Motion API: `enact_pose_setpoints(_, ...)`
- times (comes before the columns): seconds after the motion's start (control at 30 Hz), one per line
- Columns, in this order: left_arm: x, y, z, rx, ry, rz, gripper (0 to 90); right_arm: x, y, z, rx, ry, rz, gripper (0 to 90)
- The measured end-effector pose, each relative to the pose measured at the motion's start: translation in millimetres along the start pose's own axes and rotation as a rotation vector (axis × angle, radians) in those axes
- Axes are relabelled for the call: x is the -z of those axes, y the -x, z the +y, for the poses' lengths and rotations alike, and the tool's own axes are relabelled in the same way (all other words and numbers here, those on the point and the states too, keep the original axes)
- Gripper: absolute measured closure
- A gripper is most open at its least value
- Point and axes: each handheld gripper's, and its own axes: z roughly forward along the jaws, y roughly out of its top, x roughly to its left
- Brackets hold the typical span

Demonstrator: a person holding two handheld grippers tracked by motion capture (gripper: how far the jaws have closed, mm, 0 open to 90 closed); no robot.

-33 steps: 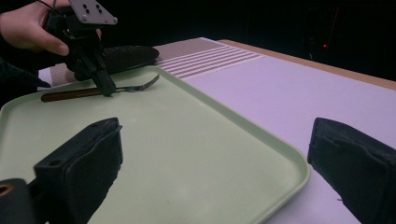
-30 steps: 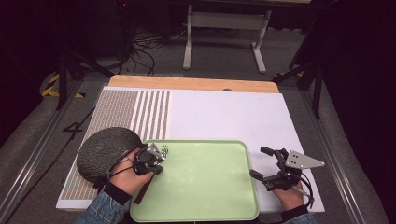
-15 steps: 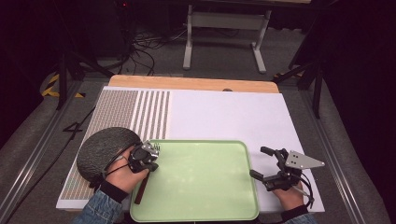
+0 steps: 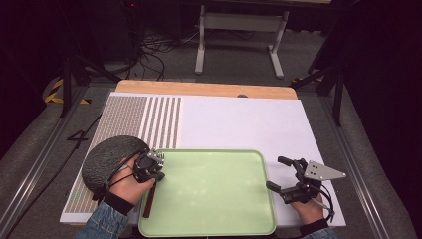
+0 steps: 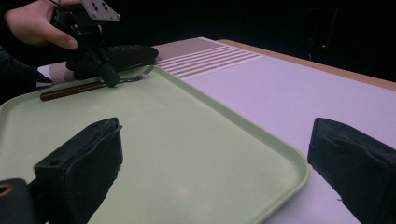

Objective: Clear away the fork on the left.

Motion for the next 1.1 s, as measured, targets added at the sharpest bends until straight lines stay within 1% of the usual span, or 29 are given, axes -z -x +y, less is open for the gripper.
enact_pose_setpoints(0.07,0.9,-0.8,-1.1,-0.001,-0.003,0.012,90.0,-0.4,0.0,0.1,0.001,0.001,0.001,3.9)
enact_pose_setpoints(0.23,2.0,-2.2,-2.8,0.011,-0.004,0.02,90.0,-0.9,0.0,0.1,0.0,0.0,0.002,4.0)
enact_pose_setpoints(0.33,2.4,-2.3,-2.8,0.012,-0.003,0.021,90.0,-1.0,-0.1,0.2,0.001,0.0,0.003,3.9)
enact_pose_setpoints(0.4,3.5,-1.3,-2.4,0.006,0.007,0.012,89.3,-0.9,-0.1,0.2,0.001,0.0,0.003,4.0)
enact_pose_setpoints(0.53,9.9,3.0,-1.6,-0.005,0.054,-0.011,82.9,-1.8,0.0,0.6,0.0,0.003,0.004,4.0)
enact_pose_setpoints(0.57,9.9,3.0,-1.6,-0.005,0.054,-0.011,79.9,-1.8,0.0,0.6,0.0,0.003,0.004,4.0)
enact_pose_setpoints(0.6,12.0,4.1,-1.8,0.0,0.074,-0.013,79.9,-2.4,0.2,0.7,0.001,0.002,0.005,4.0)
enact_pose_setpoints(0.63,13.7,4.8,-2.2,0.003,0.096,-0.011,74.4,-3.1,0.4,0.8,0.003,0.001,0.007,4.0)
enact_pose_setpoints(0.67,15.8,5.0,-2.5,-0.003,0.112,-0.004,64.0,-4.3,0.6,1.2,0.002,0.003,0.009,3.9)
enact_pose_setpoints(0.7,17.2,5.3,-2.9,-0.009,0.125,0.01,64.0,-4.3,0.6,1.2,0.002,0.003,0.009,3.9)
enact_pose_setpoints(0.73,19.6,5.9,-3.5,-0.01,0.152,0.024,59.4,-4.7,0.6,1.4,0.002,0.004,0.009,4.0)
enact_pose_setpoints(0.77,20.7,6.2,-3.6,-0.009,0.167,0.025,51.9,-5.5,0.9,1.7,0.003,0.004,0.012,3.9)
enact_pose_setpoints(0.8,21.9,6.7,-3.9,-0.01,0.198,0.02,47.2,-6.0,1.0,1.8,0.002,0.004,0.013,3.9)
enact_pose_setpoints(0.83,22.7,6.8,-4.0,-0.014,0.22,0.017,38.0,-6.6,1.2,1.9,0.003,0.004,0.014,3.9)
enact_pose_setpoints(0.87,24.3,7.1,-4.1,-0.016,0.249,0.013,33.4,-7.1,1.3,1.9,0.003,0.004,0.016,3.9)
enact_pose_setpoints(0.9,25.1,7.5,-4.2,-0.023,0.263,0.008,28.8,-7.6,1.5,2.0,0.003,0.003,0.017,3.9)
enact_pose_setpoints(0.93,26.4,8.4,-4.3,-0.043,0.286,0.008,25.8,-7.9,1.7,2.0,0.003,0.003,0.017,3.9)
enact_pose_setpoints(1.0,27.7,10.1,-4.8,-0.054,0.312,-0.004,19.2,-7.9,1.6,2.0,0.002,0.003,0.018,3.9)
enact_pose_setpoints(1.03,28.8,11.5,-5.4,-0.071,0.337,-0.01,17.9,-7.7,1.6,1.9,0.002,0.002,0.019,3.9)
enact_pose_setpoints(1.1,30.4,13.2,-6.4,-0.091,0.371,-0.008,13.8,-7.1,1.6,2.1,0.002,0.006,0.018,4.0)
